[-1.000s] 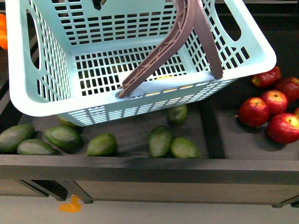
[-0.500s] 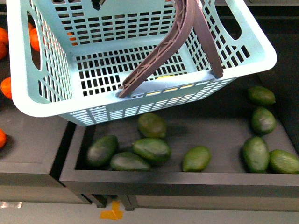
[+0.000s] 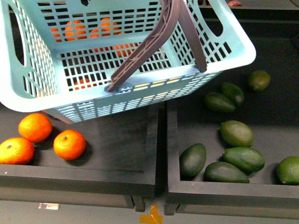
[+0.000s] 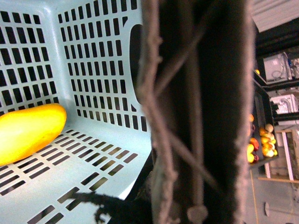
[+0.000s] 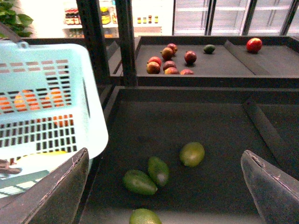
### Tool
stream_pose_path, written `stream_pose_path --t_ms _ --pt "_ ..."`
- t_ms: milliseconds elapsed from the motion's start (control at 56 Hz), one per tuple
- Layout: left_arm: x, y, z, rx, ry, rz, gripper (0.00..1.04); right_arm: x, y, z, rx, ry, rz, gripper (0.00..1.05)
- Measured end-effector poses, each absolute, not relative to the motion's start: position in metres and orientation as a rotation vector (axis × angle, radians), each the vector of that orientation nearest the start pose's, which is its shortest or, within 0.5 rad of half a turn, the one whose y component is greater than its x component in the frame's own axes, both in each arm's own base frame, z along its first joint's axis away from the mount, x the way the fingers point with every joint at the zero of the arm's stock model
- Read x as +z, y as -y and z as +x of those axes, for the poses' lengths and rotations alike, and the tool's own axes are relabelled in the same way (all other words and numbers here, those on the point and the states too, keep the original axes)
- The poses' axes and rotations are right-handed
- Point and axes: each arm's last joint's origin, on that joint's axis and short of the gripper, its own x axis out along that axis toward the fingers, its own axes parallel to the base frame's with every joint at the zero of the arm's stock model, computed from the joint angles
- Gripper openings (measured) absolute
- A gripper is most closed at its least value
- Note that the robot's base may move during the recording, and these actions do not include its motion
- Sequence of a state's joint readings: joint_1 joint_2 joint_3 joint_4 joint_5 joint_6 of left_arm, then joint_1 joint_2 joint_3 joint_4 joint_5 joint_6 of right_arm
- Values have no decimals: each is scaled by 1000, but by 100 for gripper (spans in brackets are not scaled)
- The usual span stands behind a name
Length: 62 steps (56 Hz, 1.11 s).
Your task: Pick mango and avocado into basket
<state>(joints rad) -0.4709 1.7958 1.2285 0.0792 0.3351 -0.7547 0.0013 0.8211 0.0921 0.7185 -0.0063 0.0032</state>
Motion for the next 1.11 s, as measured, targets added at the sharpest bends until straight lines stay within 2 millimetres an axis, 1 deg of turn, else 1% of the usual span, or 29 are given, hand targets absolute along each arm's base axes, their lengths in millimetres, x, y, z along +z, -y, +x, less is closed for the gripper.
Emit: stream_pose_path --t_ms 89,179,232,268,339,429,500,554,625,679,696,732,786,857,946,1054,1107 --pt "235 192 353 -568 -769 -653 5 177 0 160 -9 -18 13 96" --pt "235 193 352 -574 -778 -663 5 183 2 173 -213 -290 133 96" --pt "235 195 351 -581 -783 -666 5 185 5 179 -248 -399 173 96" --pt "235 196 351 -585 -785 -664 5 184 8 183 -253 -467 190 96" --pt "235 197 350 -596 -788 -661 5 178 16 192 -230 -521 218 96" --pt "235 198 349 -610 -795 -663 5 173 29 210 -188 -525 212 96" --pt "235 201 348 -619 -798 -662 5 168 43 229 -154 -526 159 96" --pt "235 201 347 -619 -799 -663 5 158 55 245 -132 -535 77 96" --pt "235 201 348 -611 -797 -665 5 144 67 259 -103 -570 -20 96" --pt "235 199 349 -598 -790 -662 5 126 76 271 -53 -642 -112 96" --pt "235 199 349 -593 -787 -662 5 116 80 275 -20 -682 -152 96" --pt "235 198 349 -589 -785 -660 5 109 81 278 4 -712 -166 96" --pt "235 197 350 -586 -783 -659 5 94 83 284 74 -769 -239 96" --pt "235 197 350 -586 -783 -659 5 78 82 292 145 -820 -320 96" --pt "235 198 350 -594 -787 -662 5 64 78 301 220 -857 -394 96" --pt "235 198 349 -600 -790 -662 5 41 61 322 352 -899 -471 96" --pt "235 198 349 -601 -790 -662 5 34 53 328 395 -917 -500 96"
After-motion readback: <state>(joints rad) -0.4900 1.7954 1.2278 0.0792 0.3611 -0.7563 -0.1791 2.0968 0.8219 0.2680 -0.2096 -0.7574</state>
